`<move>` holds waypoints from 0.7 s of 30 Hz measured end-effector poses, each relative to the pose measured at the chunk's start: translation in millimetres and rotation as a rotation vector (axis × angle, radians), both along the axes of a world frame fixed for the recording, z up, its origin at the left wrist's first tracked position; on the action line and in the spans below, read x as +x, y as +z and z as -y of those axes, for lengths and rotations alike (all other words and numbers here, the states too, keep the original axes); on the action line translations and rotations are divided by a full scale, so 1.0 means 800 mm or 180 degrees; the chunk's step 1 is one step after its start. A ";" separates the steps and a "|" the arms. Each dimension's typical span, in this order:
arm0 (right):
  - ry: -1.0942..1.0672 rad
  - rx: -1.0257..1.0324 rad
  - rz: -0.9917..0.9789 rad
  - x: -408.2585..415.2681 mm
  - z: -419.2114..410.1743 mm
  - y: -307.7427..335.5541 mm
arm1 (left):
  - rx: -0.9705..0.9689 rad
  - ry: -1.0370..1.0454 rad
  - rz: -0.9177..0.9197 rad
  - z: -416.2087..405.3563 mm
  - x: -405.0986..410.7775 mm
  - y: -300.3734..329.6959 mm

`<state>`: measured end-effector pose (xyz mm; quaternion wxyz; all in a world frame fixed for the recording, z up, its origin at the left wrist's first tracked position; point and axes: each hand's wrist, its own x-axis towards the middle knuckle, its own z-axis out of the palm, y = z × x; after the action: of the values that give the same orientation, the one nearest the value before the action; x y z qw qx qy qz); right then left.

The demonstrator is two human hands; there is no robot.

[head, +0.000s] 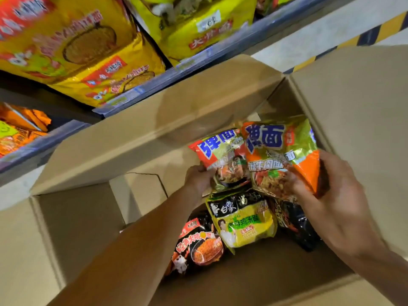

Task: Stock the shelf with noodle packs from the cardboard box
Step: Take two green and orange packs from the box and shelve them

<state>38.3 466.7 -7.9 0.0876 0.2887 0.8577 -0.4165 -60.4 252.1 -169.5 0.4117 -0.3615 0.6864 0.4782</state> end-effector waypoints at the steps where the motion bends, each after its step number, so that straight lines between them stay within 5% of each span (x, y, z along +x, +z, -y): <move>1: -0.0012 -0.0046 -0.0005 0.000 -0.002 0.002 | 0.0001 0.0106 0.0004 -0.003 -0.002 0.004; 12: -0.0066 -0.0074 -0.0104 0.014 -0.004 -0.003 | 0.0367 0.0471 0.0226 -0.056 0.001 -0.002; 21: 0.0217 0.0200 -0.0128 0.024 -0.011 -0.006 | -0.0043 0.0872 -0.0150 -0.069 0.005 -0.018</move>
<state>57.8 475.4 -12.4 0.0755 0.2534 0.8812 -0.3918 -56.5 307.0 -183.6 0.3239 -0.4433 0.6433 0.5336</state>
